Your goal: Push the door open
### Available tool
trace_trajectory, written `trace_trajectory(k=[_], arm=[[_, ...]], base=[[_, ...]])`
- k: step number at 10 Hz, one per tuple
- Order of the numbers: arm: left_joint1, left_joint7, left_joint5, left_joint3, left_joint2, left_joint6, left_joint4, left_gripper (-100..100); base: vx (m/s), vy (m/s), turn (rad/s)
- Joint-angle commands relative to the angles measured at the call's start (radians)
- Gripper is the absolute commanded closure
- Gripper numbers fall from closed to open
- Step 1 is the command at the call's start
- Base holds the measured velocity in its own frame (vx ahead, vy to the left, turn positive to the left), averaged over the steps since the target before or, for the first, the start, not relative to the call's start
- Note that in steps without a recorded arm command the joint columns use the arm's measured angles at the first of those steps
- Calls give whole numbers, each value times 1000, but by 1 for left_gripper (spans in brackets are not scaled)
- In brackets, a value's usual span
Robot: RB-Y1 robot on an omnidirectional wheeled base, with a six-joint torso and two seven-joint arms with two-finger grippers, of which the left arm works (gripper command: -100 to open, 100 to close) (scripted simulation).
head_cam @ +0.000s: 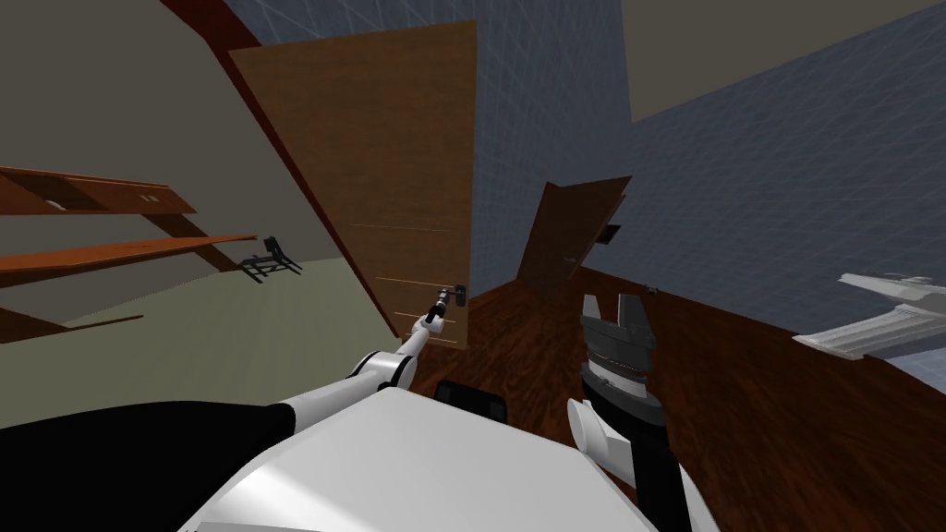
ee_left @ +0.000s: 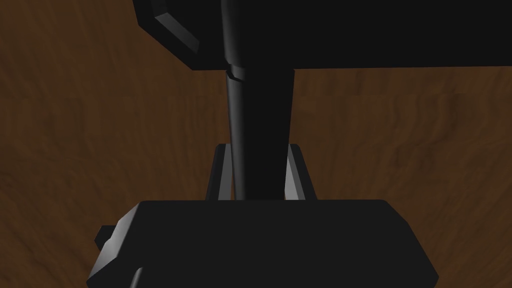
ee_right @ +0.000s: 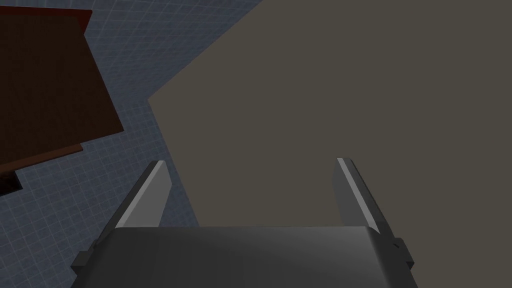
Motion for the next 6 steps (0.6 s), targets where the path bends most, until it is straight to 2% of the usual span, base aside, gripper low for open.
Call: trace_trajectory(k=[1, 6], arm=[[-3, -10, -2, 28, -2, -3, -1, 100], [-3, -26, -8, 84, -12, -3, 0, 100]], base=[[186, -148, 103], [158, -117, 82]])
